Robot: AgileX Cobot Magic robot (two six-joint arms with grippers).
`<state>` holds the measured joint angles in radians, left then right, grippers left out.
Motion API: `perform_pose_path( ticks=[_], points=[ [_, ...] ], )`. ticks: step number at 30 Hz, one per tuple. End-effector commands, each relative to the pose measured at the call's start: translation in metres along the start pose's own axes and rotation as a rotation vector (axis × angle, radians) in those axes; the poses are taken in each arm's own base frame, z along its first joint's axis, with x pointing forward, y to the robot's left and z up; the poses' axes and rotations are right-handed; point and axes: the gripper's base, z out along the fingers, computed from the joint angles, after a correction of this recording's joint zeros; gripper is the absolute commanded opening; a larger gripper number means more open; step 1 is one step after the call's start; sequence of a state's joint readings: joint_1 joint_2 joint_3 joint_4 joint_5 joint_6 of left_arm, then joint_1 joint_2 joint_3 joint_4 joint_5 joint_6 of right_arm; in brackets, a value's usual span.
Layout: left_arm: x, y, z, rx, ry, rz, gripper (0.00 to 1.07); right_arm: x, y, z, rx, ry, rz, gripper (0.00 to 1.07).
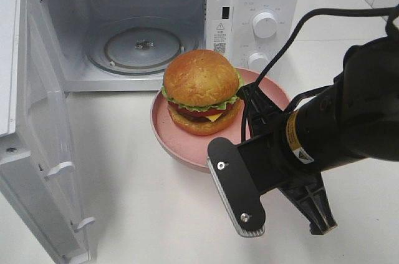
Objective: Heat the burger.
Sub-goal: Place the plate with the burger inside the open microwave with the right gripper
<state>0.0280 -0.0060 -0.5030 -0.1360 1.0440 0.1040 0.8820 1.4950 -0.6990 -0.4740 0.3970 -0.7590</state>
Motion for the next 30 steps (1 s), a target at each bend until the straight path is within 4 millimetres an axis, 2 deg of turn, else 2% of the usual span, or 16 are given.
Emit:
perform_pose_path(
  ticks=[1, 12, 21, 30],
  points=[
    [0.001, -0.001, -0.002, 0.002, -0.021, -0.009, 1.0, 0.003, -0.009, -0.003, 0.055, -0.066, -0.063, 0.0],
    [0.001, -0.001, -0.002, 0.002, -0.021, -0.009, 1.0, 0.025, -0.016, 0.002, 0.056, -0.117, -0.194, 0.0],
    [0.001, -0.001, -0.002, 0.002, -0.021, -0.009, 1.0, 0.023, -0.031, -0.005, 0.099, -0.123, -0.192, 0.0],
    [0.001, -0.001, -0.002, 0.002, -0.021, -0.009, 1.0, 0.016, -0.047, 0.009, 0.083, -0.124, -0.184, 0.0]
  ],
)
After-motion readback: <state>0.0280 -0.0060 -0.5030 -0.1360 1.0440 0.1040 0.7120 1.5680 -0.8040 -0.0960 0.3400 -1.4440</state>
